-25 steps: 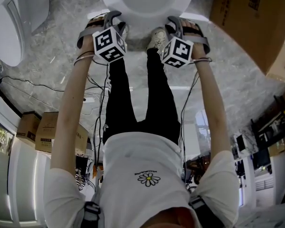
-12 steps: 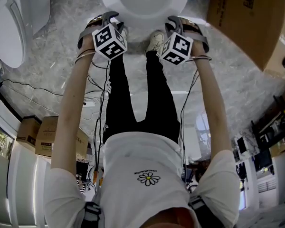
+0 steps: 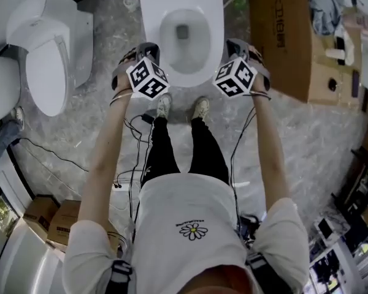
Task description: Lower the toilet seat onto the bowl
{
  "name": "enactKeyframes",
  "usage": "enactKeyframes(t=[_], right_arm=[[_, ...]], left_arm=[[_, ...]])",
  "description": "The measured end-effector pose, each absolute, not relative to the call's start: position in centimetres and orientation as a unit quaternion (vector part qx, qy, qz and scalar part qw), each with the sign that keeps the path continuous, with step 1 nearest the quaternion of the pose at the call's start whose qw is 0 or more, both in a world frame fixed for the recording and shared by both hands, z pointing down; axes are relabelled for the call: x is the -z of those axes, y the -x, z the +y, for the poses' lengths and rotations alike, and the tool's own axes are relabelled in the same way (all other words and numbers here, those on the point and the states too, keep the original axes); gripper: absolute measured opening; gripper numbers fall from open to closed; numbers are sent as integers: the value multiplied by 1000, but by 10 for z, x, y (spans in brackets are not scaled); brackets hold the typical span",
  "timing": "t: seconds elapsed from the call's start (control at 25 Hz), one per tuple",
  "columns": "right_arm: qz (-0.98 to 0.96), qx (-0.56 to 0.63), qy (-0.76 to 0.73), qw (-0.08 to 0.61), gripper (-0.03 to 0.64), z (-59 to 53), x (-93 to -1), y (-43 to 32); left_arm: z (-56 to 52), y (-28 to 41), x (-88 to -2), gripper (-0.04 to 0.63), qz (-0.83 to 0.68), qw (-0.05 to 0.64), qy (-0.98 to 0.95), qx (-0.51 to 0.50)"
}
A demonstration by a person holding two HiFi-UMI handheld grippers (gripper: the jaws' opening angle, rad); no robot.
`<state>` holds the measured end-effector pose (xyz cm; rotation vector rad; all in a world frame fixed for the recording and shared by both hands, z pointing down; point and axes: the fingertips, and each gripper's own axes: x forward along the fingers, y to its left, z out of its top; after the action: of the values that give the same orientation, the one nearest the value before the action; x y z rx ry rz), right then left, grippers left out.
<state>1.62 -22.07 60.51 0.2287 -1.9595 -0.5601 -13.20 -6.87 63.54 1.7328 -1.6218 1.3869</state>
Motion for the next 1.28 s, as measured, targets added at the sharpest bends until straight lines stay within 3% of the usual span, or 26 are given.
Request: enactKeyframes(t=[0.2, 0.48, 0.8, 0.96, 1.28], right_arm=[[-852, 168, -211, 449, 31, -210, -468, -19], [-910, 113, -318, 241, 31, -167, -297, -15], [-930, 71, -359, 18, 31, -100, -203, -31], [-932, 95, -350, 13, 31, -82, -202, -36], [-934, 97, -341, 32, 31, -73, -213, -39]], left_arm=[[-74, 147, -484, 21, -681, 152, -605, -384], [-56, 137, -274, 21, -794, 61, -587, -142], [-7, 86, -173, 21, -822, -48, -565, 43], [3, 71, -170, 20, -830, -88, -549, 39], [8, 80, -175, 20, -836, -76, -541, 45]])
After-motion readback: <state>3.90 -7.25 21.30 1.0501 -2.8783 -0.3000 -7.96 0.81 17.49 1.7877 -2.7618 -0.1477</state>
